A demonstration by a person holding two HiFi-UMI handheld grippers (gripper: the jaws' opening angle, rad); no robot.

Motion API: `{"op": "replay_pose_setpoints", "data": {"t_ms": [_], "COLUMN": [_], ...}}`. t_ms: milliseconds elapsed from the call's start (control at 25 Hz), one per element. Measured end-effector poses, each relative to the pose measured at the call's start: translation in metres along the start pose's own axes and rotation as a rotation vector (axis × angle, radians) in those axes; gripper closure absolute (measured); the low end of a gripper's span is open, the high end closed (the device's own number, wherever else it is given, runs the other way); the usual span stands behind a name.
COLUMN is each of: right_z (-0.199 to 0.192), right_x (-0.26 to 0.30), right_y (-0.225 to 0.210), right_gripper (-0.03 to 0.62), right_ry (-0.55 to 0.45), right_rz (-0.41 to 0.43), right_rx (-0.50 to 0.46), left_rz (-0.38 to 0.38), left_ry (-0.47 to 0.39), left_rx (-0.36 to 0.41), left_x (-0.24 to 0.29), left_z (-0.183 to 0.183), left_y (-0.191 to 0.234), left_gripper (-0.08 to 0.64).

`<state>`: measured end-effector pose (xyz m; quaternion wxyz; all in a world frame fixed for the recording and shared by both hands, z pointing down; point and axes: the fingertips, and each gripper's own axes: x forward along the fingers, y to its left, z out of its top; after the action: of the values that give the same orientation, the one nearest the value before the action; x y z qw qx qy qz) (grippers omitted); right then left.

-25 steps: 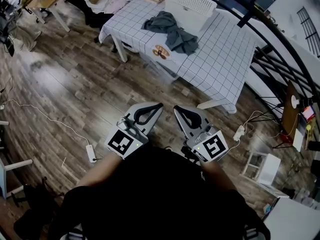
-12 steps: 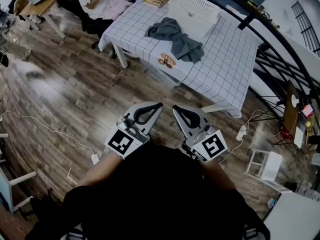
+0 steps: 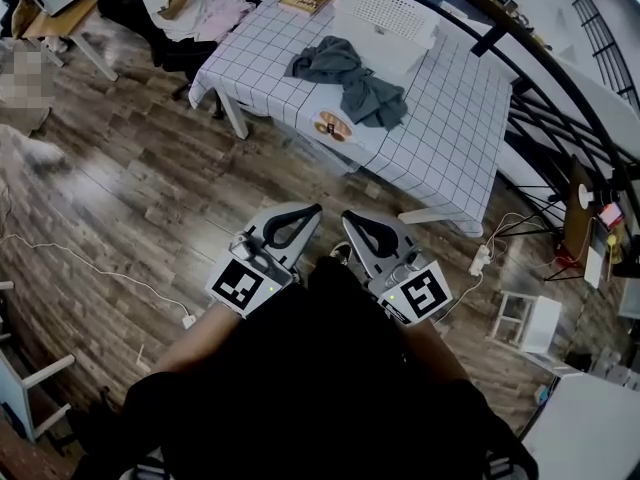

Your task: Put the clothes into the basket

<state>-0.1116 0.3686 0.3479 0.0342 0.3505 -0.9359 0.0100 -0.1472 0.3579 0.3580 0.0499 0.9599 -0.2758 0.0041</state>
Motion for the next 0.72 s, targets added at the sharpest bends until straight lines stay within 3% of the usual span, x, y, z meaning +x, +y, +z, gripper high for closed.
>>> {"op": "replay_pose_setpoints", "data": {"t_ms": [720], "right_z": [-0.006], "right_x": [0.049], "right_y": [-0.128], "right_gripper": [0.575], "right_ry": [-0.008], "right_rz": [0.058], "right_rx": [-0.010], "left_rz": [0.047], "left_ry": [0.011], "left_rx": [0.020], "left_x": [0.106], "left_z": [0.010], "left_y": [0.079], "left_gripper": [0.561]}}
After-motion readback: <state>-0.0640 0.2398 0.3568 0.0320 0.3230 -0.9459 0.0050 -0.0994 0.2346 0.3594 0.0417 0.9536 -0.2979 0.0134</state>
